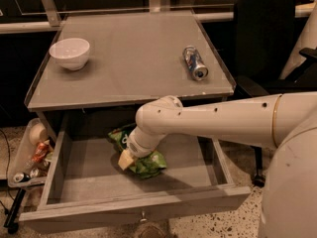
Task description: Pick green rice chip bag from top drawer and place on counter
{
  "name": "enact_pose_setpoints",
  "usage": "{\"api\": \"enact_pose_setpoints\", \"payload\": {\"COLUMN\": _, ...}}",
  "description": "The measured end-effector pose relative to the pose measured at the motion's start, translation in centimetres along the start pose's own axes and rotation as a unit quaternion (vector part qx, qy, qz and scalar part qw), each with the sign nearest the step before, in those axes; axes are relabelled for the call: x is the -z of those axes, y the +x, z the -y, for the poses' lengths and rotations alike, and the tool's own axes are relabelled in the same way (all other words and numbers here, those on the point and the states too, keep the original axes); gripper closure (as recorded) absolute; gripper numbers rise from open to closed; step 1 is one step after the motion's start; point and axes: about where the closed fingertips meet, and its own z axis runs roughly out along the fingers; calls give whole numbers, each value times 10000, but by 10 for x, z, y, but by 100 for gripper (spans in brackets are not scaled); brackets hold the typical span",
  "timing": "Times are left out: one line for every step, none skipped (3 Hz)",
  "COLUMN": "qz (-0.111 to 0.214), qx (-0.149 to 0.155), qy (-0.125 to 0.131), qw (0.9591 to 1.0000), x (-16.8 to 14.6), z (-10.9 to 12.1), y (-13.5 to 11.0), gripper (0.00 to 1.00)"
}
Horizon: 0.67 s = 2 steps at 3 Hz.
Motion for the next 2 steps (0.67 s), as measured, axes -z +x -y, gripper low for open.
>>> {"api": "enact_pose_setpoints", "payload": {"qz": 0, "qx": 0, "qy": 0, "qw": 10000, "x": 0, "z": 0, "y": 0, "gripper": 88}}
{"api": "enact_pose_setpoints", "payload": {"qz": 154, "qx": 221, "qy": -72, "qw": 9996, "x": 23, "z": 0, "y": -6, "gripper": 100}}
